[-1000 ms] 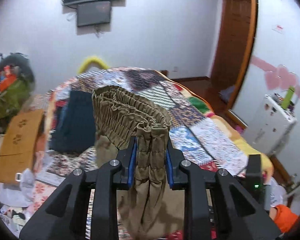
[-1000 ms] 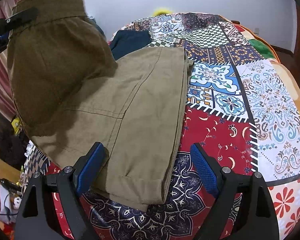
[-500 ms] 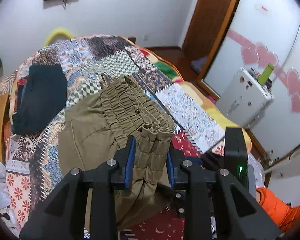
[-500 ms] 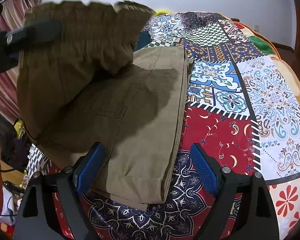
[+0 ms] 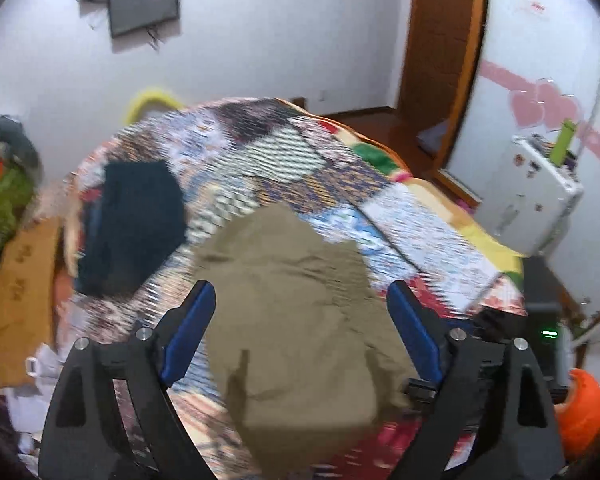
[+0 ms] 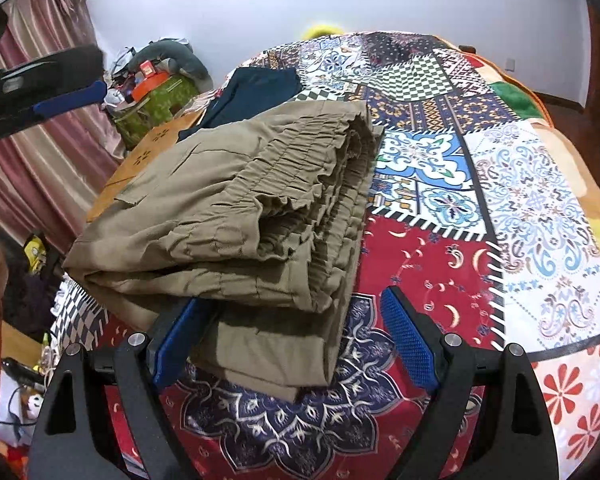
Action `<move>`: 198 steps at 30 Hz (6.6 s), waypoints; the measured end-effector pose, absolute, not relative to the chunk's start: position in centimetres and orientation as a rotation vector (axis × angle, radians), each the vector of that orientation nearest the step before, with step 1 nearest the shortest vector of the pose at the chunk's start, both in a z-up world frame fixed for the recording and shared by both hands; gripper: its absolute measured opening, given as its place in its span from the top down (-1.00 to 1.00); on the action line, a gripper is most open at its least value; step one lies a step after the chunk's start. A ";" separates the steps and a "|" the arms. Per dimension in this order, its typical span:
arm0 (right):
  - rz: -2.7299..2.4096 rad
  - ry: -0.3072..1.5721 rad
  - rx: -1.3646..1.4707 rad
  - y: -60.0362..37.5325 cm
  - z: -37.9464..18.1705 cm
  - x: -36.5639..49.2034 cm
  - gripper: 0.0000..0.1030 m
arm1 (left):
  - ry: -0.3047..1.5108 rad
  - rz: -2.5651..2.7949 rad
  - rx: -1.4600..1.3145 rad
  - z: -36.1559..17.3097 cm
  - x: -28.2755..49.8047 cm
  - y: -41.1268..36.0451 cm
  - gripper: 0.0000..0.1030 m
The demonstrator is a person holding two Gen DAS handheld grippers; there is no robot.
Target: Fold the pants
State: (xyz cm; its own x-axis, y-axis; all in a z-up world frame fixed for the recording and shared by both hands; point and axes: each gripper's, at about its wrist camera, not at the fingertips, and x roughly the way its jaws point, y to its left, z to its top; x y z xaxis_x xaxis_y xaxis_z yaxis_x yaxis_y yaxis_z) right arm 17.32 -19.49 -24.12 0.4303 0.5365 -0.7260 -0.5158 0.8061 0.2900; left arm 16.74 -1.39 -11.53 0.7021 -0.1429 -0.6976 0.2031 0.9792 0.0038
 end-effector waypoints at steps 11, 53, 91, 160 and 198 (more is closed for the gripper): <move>0.561 0.887 0.082 -23.0 -23.0 16.9 -0.67 | 0.909 0.010 0.133 -15.2 26.7 4.7 -1.00; 0.565 0.790 0.047 -21.0 -20.3 16.4 -0.67 | 1.090 0.015 -0.002 -22.7 15.4 9.0 -1.00; 0.591 0.769 0.011 -20.6 -20.1 20.4 -0.41 | 0.890 -0.056 -0.067 -17.4 17.8 10.6 -0.82; 0.670 0.885 0.011 -20.3 -21.1 27.1 0.88 | 0.913 -0.036 -0.182 -17.3 20.3 13.2 0.91; 0.715 0.742 -0.125 0.8 -20.0 44.4 0.89 | 0.808 0.336 -0.057 -18.0 37.7 29.5 0.91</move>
State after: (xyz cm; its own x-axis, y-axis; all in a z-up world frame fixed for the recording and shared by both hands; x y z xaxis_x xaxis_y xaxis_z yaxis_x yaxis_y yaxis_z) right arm 44.43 0.77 -20.05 0.5149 0.5514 -0.6564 -0.6358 0.7592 0.1390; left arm 37.65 29.50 -17.98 0.6409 0.2725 -0.7176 -0.3159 0.9457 0.0769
